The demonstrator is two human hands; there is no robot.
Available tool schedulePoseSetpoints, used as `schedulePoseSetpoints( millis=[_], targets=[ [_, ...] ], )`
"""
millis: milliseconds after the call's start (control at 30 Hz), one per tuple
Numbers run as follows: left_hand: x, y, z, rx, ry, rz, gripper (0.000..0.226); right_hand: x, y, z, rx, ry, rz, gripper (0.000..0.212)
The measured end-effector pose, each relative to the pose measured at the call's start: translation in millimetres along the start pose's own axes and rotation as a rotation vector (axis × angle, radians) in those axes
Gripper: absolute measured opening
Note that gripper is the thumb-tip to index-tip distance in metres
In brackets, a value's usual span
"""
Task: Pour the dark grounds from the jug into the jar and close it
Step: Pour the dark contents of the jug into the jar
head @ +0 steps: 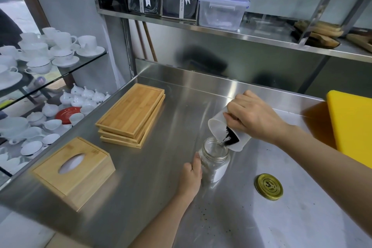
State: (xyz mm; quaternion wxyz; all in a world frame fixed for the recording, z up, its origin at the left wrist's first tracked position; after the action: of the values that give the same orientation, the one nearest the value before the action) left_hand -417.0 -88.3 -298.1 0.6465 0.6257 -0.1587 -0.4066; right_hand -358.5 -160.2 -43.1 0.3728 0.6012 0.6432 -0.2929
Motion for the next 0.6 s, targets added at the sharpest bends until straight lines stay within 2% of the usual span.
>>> schedulePoseSetpoints(
  millis=[467, 600],
  targets=[
    [-0.4, -6.3, -4.1, -0.017, 0.015, -0.054, 0.068, 2.8, -1.6, -0.3, 0.013, -0.003, 0.002, 0.031],
    [-0.8, -6.5, -3.6, -0.037, 0.017, -0.05, 0.059, 8.6, -6.6, 0.6, 0.007, -0.012, 0.026, 0.024]
  ],
)
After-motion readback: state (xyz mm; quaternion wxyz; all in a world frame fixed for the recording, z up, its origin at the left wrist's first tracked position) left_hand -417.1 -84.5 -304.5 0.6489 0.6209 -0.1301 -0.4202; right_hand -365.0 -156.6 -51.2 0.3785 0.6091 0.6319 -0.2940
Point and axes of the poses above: each hand's wrist, its own z-axis away from the middle knuckle, its own x-axis out of the palm, y = z × x, the point moved 8 cm from there along -z, towards the middle knuckle, and after that the axes turned 13 degrees about -z, right-handed, at the moved point
